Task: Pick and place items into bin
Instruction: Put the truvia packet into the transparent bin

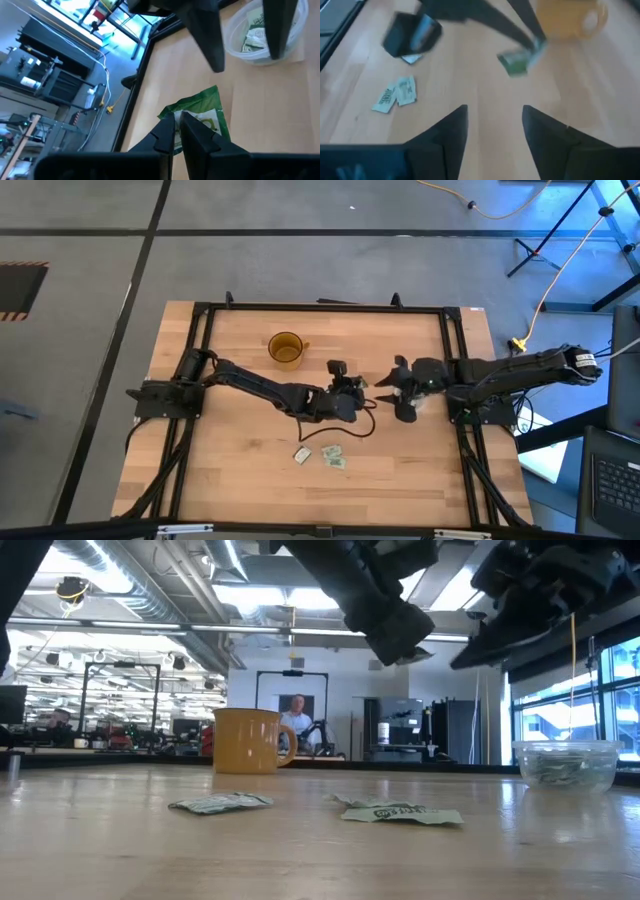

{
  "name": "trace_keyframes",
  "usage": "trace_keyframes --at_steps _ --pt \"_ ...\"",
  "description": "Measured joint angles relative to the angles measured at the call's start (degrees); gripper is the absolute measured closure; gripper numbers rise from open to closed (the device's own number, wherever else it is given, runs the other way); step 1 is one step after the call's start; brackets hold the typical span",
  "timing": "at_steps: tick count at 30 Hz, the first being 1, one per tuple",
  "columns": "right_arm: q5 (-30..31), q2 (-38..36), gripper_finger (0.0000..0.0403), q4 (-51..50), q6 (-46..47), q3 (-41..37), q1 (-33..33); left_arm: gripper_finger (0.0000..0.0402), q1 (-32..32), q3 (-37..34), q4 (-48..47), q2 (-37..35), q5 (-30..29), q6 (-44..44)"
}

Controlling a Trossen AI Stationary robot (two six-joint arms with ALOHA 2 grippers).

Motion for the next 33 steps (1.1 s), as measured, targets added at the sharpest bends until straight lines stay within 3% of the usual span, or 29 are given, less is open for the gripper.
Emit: trace_keyframes --at_steps 3,8,21,26,33 --pt "-0.2 0.0 0.0198 4.9 -4.6 -0.8 0.0 0.0378 0.0 0.0 0.1 0.0 -0.4 0.8" --pt "1.4 0.0 0.0189 12.0 -4.4 -1.9 -0.1 0.0378 -0.1 0.0 0.3 0.0 -1.2 3.5" --pt "7.2 0.0 0.0205 14.8 9.2 -1.9 -0.1 0.0378 -1.0 0.0 10.2 0.0 -3.7 14.6" --pt "7.4 0.0 0.0224 14.9 12.8 -1.9 -0.1 0.0378 -1.3 0.0 12.0 -0.1 -3.7 16.4" --pt "7.4 0.0 0.0283 14.9 16.7 -1.9 -0.1 0.0378 -1.2 0.0 11.9 -0.1 -3.7 16.5"
